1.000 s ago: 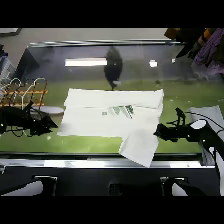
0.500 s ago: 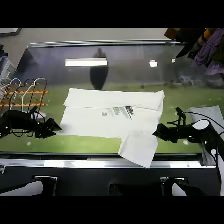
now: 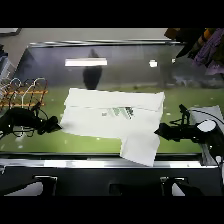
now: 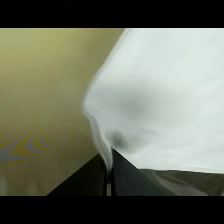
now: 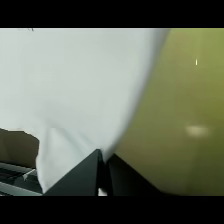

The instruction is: Fold the clothes and pants, and hang the long-sleeved shirts on hangers.

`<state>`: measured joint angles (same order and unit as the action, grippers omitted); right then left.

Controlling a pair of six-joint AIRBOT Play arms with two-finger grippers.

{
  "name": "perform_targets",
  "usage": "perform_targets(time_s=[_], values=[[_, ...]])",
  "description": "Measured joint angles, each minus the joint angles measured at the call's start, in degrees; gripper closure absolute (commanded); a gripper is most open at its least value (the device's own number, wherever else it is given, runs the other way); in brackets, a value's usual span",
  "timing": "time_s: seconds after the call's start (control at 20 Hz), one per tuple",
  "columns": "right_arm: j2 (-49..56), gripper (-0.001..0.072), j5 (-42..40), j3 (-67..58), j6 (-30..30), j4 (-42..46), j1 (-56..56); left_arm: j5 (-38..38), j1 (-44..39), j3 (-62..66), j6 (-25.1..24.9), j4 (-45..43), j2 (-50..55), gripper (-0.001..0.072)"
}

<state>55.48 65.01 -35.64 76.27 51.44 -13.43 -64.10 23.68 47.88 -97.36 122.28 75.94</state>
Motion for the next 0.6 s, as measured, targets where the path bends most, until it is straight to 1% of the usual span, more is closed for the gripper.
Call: perform_targets(time_s=[0.15,0.3,0.45,0.6], values=[[-4.7,0.0680,0.2,-6.7,0.2,0.1,0.0,-0.3,-0.1,6.1,0.5,2.1,-6.4,0.0691],[-7.3,0.0680,0.6,-20.5,-0.3,-0.7,0.0,-0.4,-0.2,17.8,2.2,3.3,-13.3,0.0690],[-9.4,0.0681,3.6,-37.6,-0.7,-1.1,0.0,-0.5,-0.2,31.5,5.4,2.4,-20.4,0.0691],[-12.9,0.0680,5.7,-53.9,0.9,-0.6,0.0,-0.7,-0.2,42.2,11.2,-2.6,-28.0,0.0690]])
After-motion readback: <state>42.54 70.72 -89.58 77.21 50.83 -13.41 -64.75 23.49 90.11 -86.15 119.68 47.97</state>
